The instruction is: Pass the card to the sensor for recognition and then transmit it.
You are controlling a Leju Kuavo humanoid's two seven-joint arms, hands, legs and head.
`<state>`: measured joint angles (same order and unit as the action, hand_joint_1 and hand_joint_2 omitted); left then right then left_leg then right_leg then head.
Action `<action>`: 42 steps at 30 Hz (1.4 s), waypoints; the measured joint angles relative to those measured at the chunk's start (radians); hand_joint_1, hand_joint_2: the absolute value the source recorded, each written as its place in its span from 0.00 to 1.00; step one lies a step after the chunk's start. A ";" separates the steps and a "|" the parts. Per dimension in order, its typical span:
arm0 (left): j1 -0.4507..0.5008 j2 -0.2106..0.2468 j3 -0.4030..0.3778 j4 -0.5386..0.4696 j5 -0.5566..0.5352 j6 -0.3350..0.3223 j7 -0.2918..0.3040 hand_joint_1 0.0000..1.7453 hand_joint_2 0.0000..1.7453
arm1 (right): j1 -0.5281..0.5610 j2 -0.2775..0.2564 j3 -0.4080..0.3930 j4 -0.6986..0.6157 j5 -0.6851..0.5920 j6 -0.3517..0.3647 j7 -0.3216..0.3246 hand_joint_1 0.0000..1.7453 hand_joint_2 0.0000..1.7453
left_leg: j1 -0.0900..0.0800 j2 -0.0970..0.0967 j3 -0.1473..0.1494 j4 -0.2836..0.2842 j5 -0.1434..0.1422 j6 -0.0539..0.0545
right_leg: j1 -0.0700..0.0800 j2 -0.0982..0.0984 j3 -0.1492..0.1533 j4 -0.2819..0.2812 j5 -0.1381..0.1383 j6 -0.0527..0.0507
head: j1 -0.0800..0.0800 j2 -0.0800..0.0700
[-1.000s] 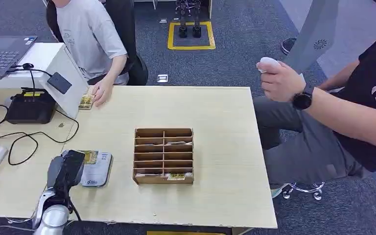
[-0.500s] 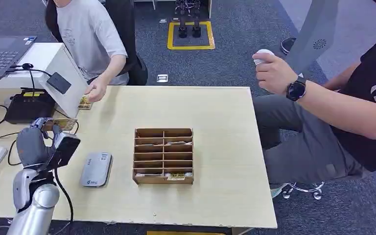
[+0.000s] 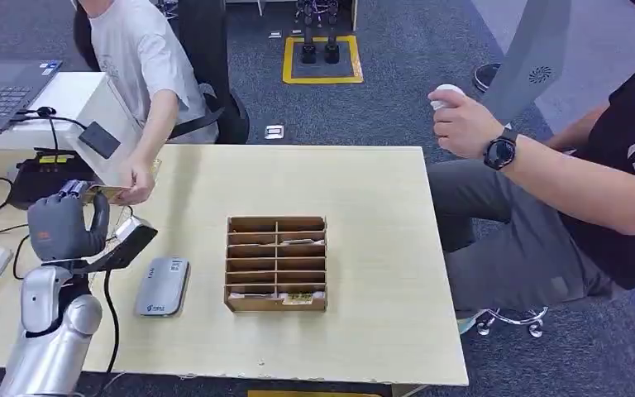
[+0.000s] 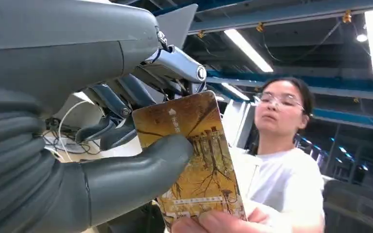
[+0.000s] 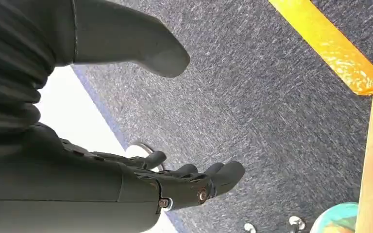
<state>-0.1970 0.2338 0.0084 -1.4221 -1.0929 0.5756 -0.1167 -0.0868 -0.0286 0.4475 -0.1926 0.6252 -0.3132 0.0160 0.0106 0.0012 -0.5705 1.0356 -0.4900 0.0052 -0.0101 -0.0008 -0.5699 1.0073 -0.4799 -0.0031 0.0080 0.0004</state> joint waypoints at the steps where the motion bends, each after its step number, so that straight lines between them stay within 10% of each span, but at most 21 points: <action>1: -0.001 0.000 -0.004 0.003 -0.003 -0.002 0.001 1.00 1.00 | 0.000 0.000 -0.001 0.000 0.000 0.000 0.000 0.00 1.00 | 0.000 0.000 0.000 0.000 0.000 0.000 | 0.000 0.000 0.000 0.000 0.000 0.000 | 0.000 0.000; 4: -0.005 0.000 -0.013 0.011 -0.003 -0.005 0.006 1.00 1.00 | 0.000 0.000 -0.004 0.000 0.001 -0.002 -0.001 0.00 1.00 | 0.000 0.000 0.000 0.000 0.000 0.000 | 0.000 0.000 0.000 0.000 0.000 0.000 | 0.000 0.000; 5: -0.007 0.000 -0.016 0.014 -0.003 -0.005 0.009 0.00 1.00 | 0.000 0.000 -0.005 0.000 0.002 -0.002 -0.002 0.00 1.00 | 0.000 0.000 0.000 0.000 0.000 0.000 | 0.000 0.000 0.000 0.000 0.000 0.000 | 0.000 0.000; 24: 0.088 0.087 -0.036 -0.083 0.161 -0.250 -0.037 0.00 1.00 | 0.018 0.003 -0.036 0.000 0.001 -0.008 0.005 0.00 1.00 | 0.000 0.002 -0.001 -0.001 0.000 0.000 | 0.000 0.002 -0.001 0.000 0.000 0.000 | 0.000 0.000; 29: 0.256 0.127 -0.037 -0.246 0.303 -0.371 -0.182 0.00 1.00 | 0.029 0.002 -0.064 0.001 -0.027 -0.029 -0.018 0.00 1.00 | 0.000 0.005 -0.001 -0.001 -0.002 -0.001 | 0.000 0.005 -0.002 0.000 -0.001 0.000 | 0.000 0.000; 35: 0.502 0.191 -0.125 -0.492 0.254 -0.348 -0.206 0.00 1.00 | 0.049 -0.002 -0.094 0.008 -0.039 -0.031 -0.017 0.00 1.00 | 0.000 0.004 -0.002 -0.001 -0.005 -0.001 | 0.000 0.004 -0.003 -0.001 -0.003 0.000 | 0.000 0.000; 42: 0.522 0.202 -0.145 -0.511 0.249 -0.337 -0.198 0.00 1.00 | 0.050 -0.003 -0.099 0.009 -0.039 -0.031 -0.017 0.00 1.00 | 0.000 0.004 -0.003 -0.001 -0.005 -0.001 | 0.000 0.003 -0.003 -0.001 -0.003 0.000 | 0.000 0.000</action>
<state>0.3251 0.4357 -0.1367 -1.9327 -0.8439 0.2385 -0.3143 -0.0368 -0.0317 0.3486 -0.1839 0.5863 -0.3445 -0.0008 0.0107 0.0049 -0.5731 1.0350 -0.4952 0.0045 -0.0100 0.0025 -0.5732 1.0066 -0.4830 -0.0029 0.0080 0.0000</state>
